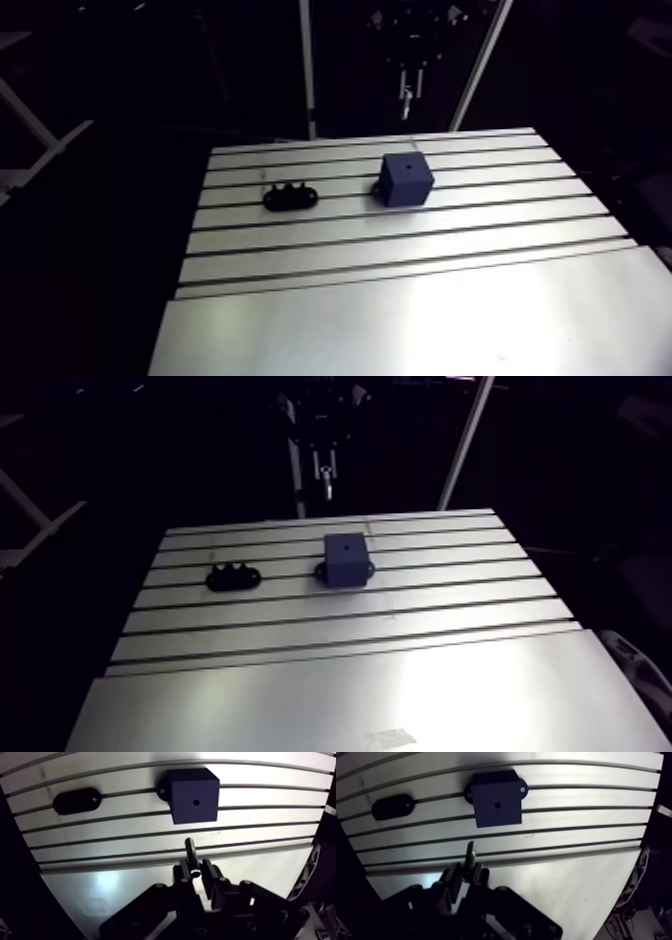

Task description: Pick up the M10 bolt and insert it into the hole until fully seated.

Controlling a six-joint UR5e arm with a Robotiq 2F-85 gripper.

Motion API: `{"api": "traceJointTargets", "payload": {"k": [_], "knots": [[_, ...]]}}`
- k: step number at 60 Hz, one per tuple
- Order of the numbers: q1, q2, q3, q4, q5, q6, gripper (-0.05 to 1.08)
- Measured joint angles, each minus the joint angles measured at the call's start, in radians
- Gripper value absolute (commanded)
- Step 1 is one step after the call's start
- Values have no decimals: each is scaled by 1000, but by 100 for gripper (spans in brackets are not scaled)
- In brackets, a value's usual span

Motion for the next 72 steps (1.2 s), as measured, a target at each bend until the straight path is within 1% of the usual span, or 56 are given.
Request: {"api": "traceJointTargets", "payload": {"k": [7,22,51,72], "knots": [[-19,10,1,4,-2,-6,107],[-49,33,3,10,1,-44,107],[-59,70,28,-4,6,-52,108],[-68,87,33,-25,12,-51,108]]}}
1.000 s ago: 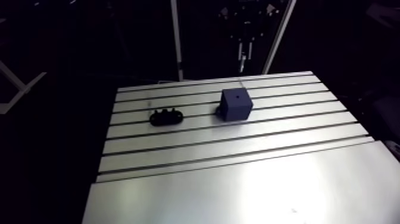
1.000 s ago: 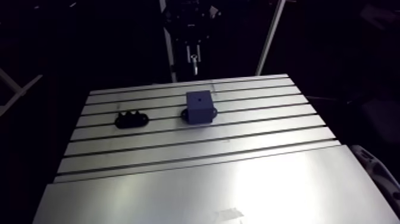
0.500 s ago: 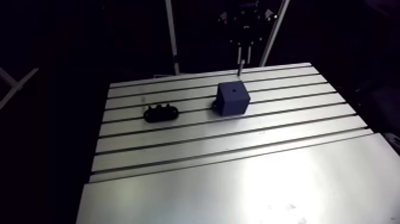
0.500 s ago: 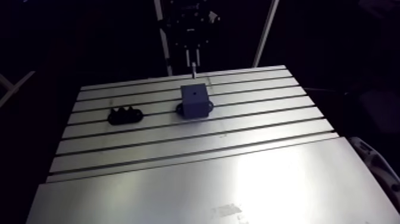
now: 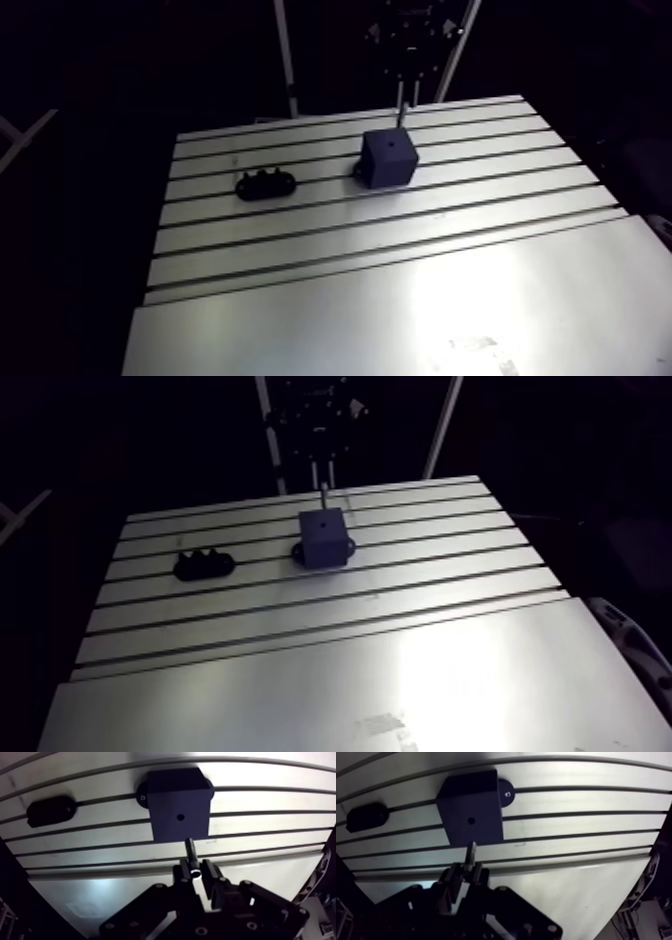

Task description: Pick up the M10 bolt and insert it into the hole until fully seated.

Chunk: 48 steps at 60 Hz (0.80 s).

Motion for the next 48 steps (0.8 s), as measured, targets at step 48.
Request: {"api": "traceJointTargets", "payload": {"k": [48], "knots": [[5,13,12,-30,12,0,108]]}}
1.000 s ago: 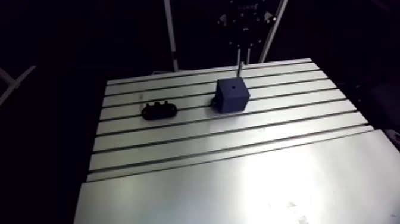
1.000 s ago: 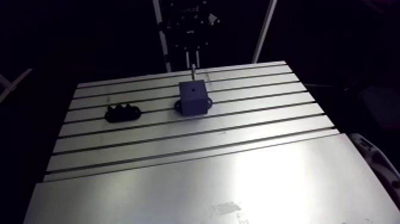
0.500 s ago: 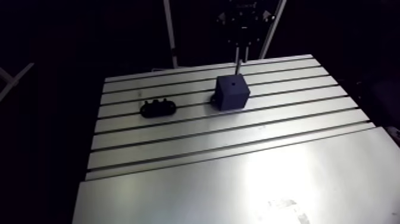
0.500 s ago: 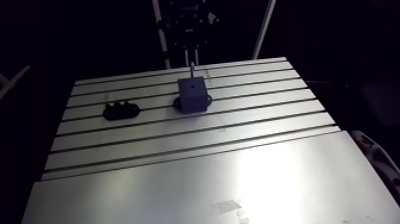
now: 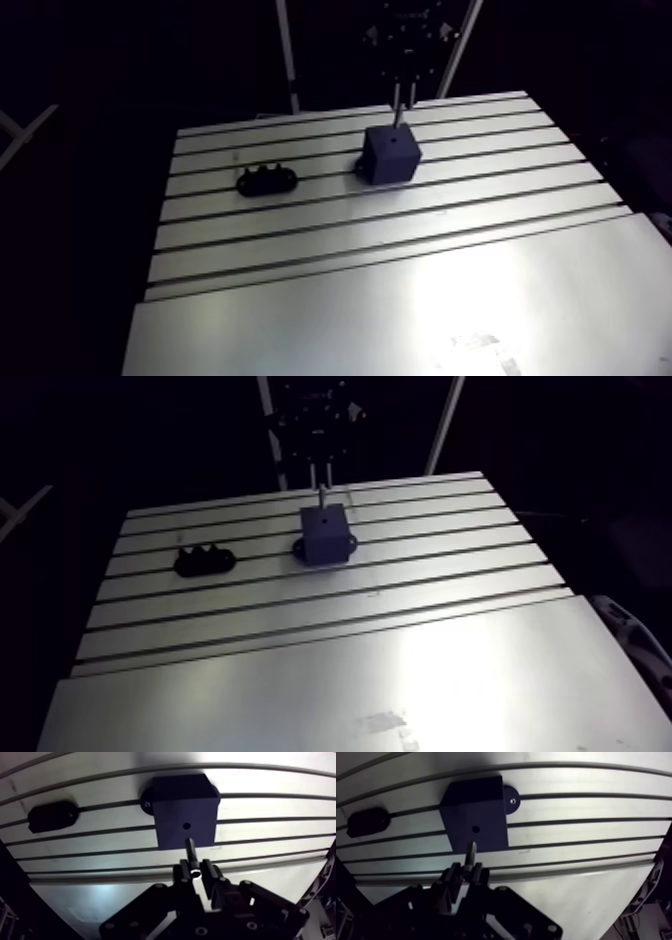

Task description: Pick up the M10 bolt and insert it into the hole until fully seated.

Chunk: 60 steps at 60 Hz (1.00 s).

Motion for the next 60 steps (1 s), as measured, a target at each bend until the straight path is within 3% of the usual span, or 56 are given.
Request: {"api": "traceJointTargets", "payload": {"k": [60], "knots": [[-1,7,9,-7,0,-2,108]]}}
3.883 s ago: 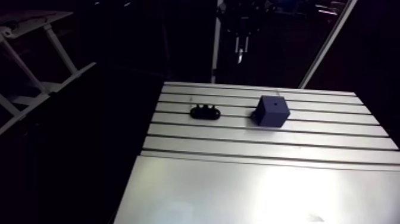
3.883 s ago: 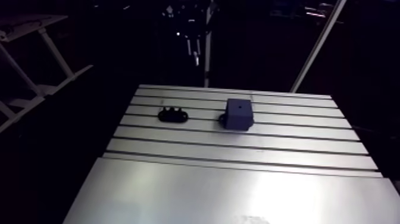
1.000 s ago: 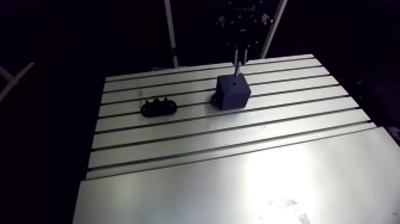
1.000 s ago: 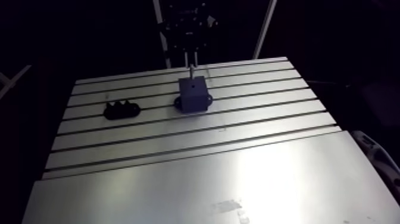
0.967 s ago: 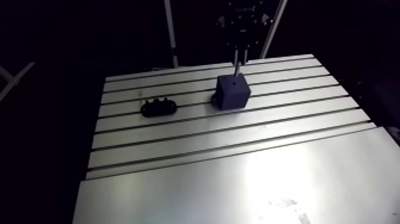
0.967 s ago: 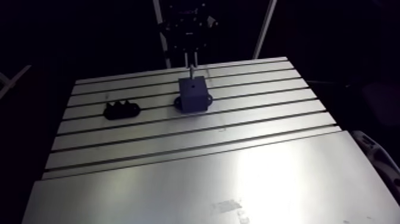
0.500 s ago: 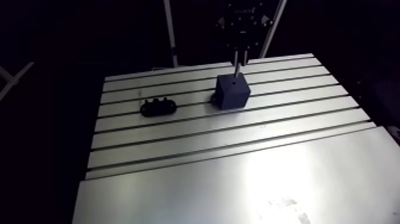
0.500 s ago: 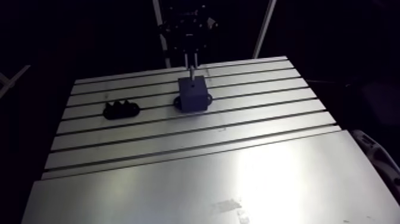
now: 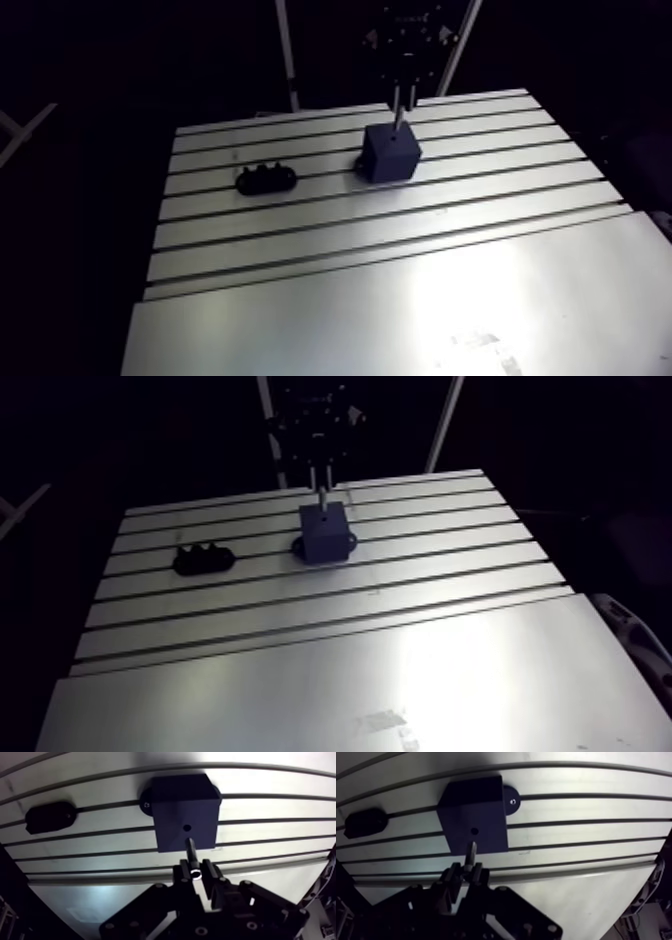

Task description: Pick up the M10 bolt and insert it into the hole until fully seated.

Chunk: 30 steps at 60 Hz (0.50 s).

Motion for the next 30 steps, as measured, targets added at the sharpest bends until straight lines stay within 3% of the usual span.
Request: {"api": "traceJointTargets", "payload": {"k": [30], "knots": [[1,11,0,-1,0,-1,108]]}}
